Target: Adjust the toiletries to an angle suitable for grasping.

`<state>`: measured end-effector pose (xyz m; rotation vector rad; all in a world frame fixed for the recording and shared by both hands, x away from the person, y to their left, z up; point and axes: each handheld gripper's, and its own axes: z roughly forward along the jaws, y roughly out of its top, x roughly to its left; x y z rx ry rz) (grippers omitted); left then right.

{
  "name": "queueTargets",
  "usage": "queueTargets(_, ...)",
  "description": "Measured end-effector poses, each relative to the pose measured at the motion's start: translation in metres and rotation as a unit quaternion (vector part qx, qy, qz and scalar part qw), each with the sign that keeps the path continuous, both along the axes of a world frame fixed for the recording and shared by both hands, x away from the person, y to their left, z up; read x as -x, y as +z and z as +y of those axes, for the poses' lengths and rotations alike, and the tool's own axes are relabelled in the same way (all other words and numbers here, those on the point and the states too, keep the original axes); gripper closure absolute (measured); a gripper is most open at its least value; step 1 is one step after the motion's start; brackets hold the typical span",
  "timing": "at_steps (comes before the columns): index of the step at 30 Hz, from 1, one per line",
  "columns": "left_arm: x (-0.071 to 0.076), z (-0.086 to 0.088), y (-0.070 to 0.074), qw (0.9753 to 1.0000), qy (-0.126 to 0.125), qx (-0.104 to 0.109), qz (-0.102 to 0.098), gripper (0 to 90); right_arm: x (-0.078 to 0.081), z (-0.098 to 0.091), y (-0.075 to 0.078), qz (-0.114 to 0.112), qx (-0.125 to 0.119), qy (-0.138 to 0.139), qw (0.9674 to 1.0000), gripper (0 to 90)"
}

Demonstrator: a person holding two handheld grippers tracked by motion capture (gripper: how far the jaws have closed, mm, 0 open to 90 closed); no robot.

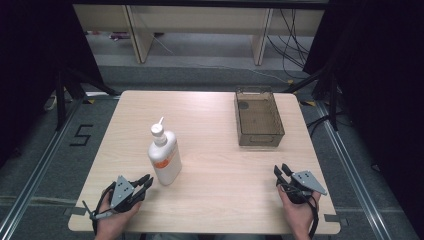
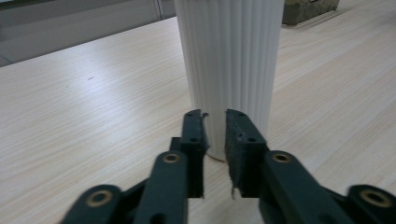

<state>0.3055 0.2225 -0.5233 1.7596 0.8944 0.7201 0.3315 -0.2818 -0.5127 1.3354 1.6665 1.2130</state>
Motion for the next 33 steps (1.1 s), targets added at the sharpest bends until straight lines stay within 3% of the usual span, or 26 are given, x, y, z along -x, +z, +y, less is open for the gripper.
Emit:
queueTargets(1, 0.000, 0.002, 0.000, 0.9999, 0.005, 0.012, 0.002, 87.2, 0.000, 0.000, 0.000, -0.001, 0.002, 0.000, 1.0000, 66.2)
queueTargets(3, 0.002, 0.004, 0.002, 0.9997, 0.009, 0.021, 0.003, 89.4, 0.000, 0.000, 0.000, 0.000, 0.000, 0.000, 1.0000, 65.8)
queueTargets(7, 0.009, 0.001, 0.010, 0.9998, 0.001, 0.019, -0.006, 89.8, -0.001, -0.002, 0.000, -0.002, 0.004, -0.002, 1.0000, 65.4)
queueTargets(14, 0.021, -0.016, 0.023, 0.9979, -0.041, 0.048, -0.010, 89.9, 0.000, -0.001, 0.000, 0.002, 0.002, -0.003, 1.0000, 64.8)
queueTargets(17, 0.018, -0.026, 0.031, 0.9980, -0.049, 0.038, -0.008, 89.9, -0.001, 0.000, 0.000, 0.009, -0.002, -0.012, 0.9999, 64.5)
queueTargets(23, 0.010, -0.038, 0.035, 0.9971, -0.061, 0.045, -0.004, 89.8, -0.001, -0.002, 0.000, 0.004, -0.005, -0.005, 1.0000, 64.0)
queueTargets(24, 0.010, -0.041, 0.038, 0.9977, -0.059, 0.034, -0.004, 89.8, 0.001, 0.002, 0.001, 0.022, -0.020, -0.018, 0.9994, 63.9)
queueTargets(26, 0.009, -0.044, 0.038, 0.9974, -0.062, 0.036, -0.009, 89.8, -0.001, -0.001, 0.001, 0.007, 0.003, -0.012, 0.9999, 63.8)
queueTargets(33, 0.003, -0.051, 0.043, 0.9981, -0.055, 0.025, -0.009, 89.8, -0.001, 0.000, 0.000, 0.012, -0.003, -0.011, 0.9999, 63.5)
